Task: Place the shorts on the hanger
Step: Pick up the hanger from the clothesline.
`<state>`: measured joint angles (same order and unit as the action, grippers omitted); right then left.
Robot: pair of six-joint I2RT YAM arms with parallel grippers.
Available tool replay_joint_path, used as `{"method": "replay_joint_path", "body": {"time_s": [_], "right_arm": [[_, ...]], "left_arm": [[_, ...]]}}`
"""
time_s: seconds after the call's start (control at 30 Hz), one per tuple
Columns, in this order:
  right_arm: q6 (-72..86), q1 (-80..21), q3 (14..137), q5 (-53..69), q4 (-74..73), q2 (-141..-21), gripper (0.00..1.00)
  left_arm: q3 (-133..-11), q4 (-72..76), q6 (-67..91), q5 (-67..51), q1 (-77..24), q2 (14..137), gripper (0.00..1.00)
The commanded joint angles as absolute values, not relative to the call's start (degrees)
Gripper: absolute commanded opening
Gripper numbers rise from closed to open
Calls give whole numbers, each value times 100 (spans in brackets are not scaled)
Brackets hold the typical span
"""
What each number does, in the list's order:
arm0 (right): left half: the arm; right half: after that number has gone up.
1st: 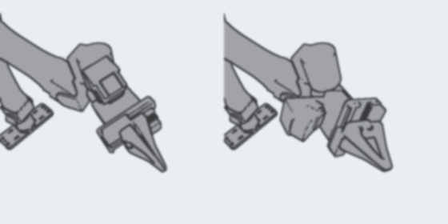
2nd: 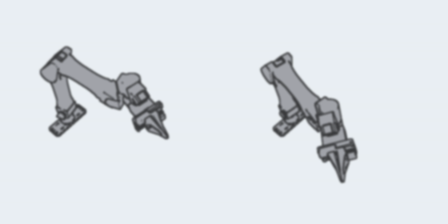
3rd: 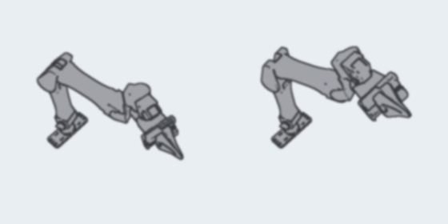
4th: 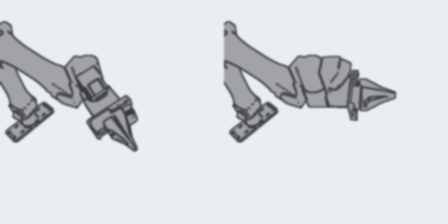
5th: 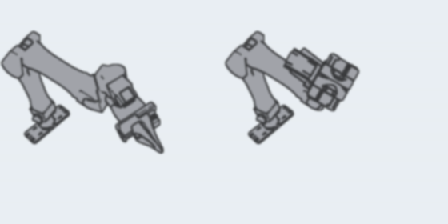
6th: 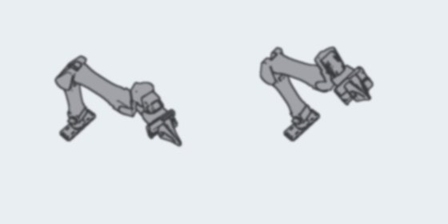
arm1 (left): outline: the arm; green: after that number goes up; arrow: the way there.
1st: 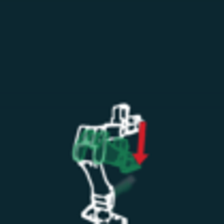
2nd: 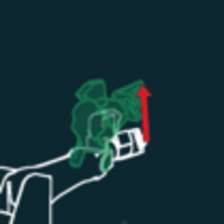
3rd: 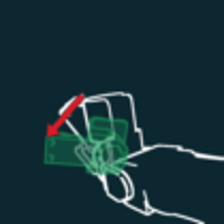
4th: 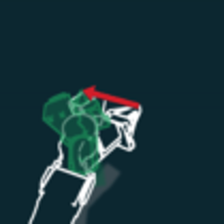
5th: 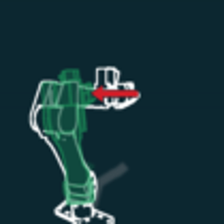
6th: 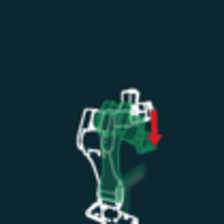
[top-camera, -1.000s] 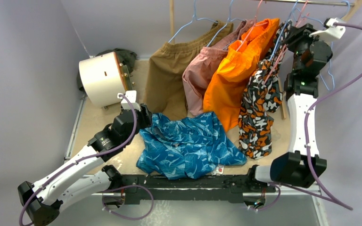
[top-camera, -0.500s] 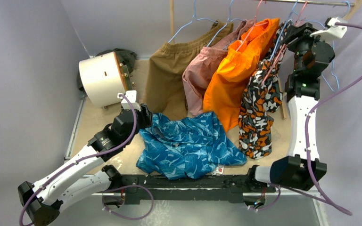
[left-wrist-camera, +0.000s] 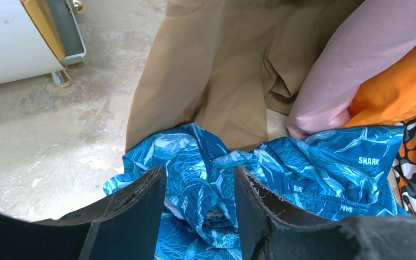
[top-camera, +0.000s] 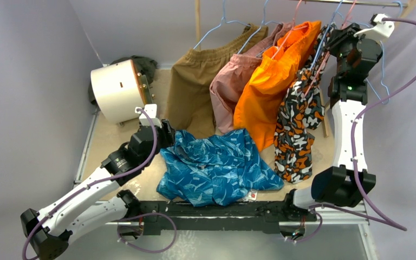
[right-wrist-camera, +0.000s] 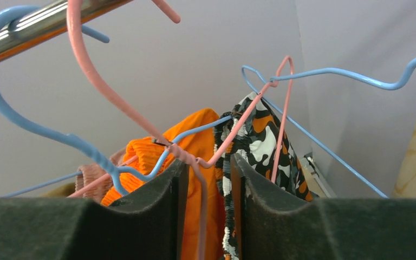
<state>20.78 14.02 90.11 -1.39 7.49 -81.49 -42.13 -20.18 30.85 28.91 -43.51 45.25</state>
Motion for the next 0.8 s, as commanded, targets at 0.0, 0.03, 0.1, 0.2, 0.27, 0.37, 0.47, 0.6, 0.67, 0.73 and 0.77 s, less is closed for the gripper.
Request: {"method": "replay_joint_path", "body": {"time_s": [0.0, 0.03, 0.1, 0.2, 0.27, 0.37, 0.47, 0.6, 0.67, 0.73, 0.77], "right_arm": [[2031, 1433, 9327, -386, 867, -8068, 32], [2008, 1433, 9325, -386, 883, -8076, 29], [1973, 1433, 9334, -372, 915, -8083, 25], [1951, 1433, 9339, -309, 996, -8086, 19], [1936, 1433, 9305, -226, 1103, -8065, 13], [1905, 1433, 9259, -27, 1308, -8034, 1], [1874, 1433, 9256, 159, 1463, -8018, 0], [1830, 1433, 9119, 232, 1754, -7941, 0], [1800, 1433, 8993, 195, 1921, -7862, 0], [1750, 1433, 8846, 158, 2093, -7761, 0], [1730, 1432, 8770, 154, 2158, -7715, 0]], "left_arm": [[-4437, -1741, 3120, 2883, -4308, 4491, 48], [-4438, -1744, 3122, 2878, -4309, 4499, 48], [-4436, -1741, 3127, 2874, -4313, 4511, 48], [-4438, -1739, 3127, 2866, -4307, 4515, 48], [-4434, -1734, 3124, 2873, -4310, 4522, 48], [-4433, -1732, 3128, 2874, -4309, 4533, 48], [-4434, -1736, 3127, 2874, -4309, 4538, 48], [-4438, -1736, 3113, 2885, -4310, 4557, 48], [-4436, -1739, 3115, 2891, -4304, 4556, 48], [-4437, -1741, 3120, 2907, -4302, 4560, 48], [-4438, -1746, 3120, 2909, -4302, 4560, 48]]}}
